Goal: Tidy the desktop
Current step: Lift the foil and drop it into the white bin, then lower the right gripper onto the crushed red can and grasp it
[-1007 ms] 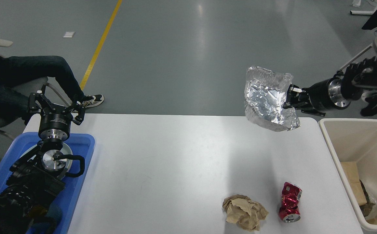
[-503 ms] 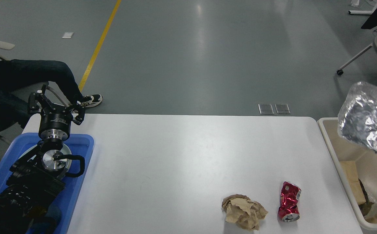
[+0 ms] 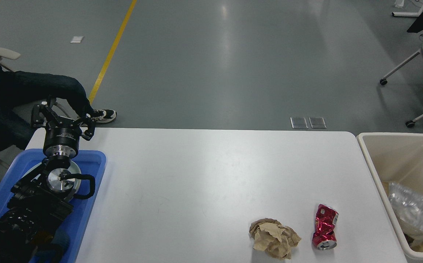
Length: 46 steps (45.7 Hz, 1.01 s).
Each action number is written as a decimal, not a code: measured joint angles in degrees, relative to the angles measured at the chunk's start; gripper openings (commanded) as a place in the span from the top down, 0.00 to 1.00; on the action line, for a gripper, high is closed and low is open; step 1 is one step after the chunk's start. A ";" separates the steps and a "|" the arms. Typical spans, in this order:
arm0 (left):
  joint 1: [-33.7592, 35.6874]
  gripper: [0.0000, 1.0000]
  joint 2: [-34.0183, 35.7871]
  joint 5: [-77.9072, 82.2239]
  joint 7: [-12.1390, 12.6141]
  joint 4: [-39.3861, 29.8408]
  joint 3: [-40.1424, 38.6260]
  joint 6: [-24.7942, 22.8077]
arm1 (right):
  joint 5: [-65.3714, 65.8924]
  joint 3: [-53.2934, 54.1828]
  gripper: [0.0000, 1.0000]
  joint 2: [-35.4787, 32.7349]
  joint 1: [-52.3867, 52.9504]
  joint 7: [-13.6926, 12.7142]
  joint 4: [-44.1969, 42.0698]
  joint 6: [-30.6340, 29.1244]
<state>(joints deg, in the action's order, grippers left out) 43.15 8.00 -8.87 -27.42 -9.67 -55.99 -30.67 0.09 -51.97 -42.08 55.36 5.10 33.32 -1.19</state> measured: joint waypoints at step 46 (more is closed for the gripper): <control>0.00 0.04 0.00 -0.03 0.00 0.00 0.00 0.00 | 0.88 -23.46 0.00 30.31 66.49 0.00 28.37 -51.06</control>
<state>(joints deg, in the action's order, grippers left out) 43.15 8.00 -8.89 -27.42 -9.67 -55.99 -30.67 0.97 -75.43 -11.77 121.85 5.10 61.69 -52.25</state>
